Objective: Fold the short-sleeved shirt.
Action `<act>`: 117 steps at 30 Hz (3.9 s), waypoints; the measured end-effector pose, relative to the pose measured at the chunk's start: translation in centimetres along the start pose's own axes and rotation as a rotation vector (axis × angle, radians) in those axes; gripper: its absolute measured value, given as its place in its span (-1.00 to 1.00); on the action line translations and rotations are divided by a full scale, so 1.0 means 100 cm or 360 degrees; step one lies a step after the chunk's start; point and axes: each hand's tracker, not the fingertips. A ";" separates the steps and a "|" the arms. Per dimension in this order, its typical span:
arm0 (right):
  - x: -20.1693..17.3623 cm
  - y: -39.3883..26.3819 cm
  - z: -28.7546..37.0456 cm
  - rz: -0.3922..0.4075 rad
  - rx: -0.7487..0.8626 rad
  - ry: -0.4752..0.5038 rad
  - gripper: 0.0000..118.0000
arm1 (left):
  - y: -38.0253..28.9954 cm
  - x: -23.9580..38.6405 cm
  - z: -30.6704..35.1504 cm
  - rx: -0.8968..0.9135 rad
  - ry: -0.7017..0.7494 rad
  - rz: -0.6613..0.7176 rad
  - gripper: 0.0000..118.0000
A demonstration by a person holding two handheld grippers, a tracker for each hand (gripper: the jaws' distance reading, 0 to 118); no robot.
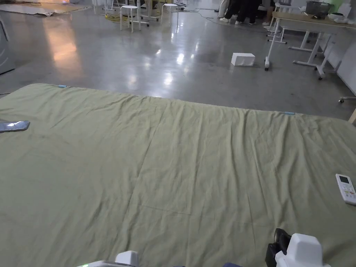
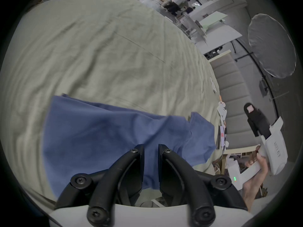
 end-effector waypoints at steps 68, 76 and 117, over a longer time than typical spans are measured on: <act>0.004 0.030 0.034 0.0219 0.0477 -0.0081 -1.00 | 0.053 -0.141 0.138 0.0176 -0.0256 -0.0039 -0.77; 0.002 0.025 0.028 0.0218 0.0442 -0.0062 -1.00 | 0.060 -0.096 0.189 0.0180 0.0209 -0.0195 -0.77; 0.024 0.007 0.027 0.0221 0.0343 -0.0086 -1.00 | 0.007 0.119 -0.039 -0.0189 0.0161 -0.0302 -0.22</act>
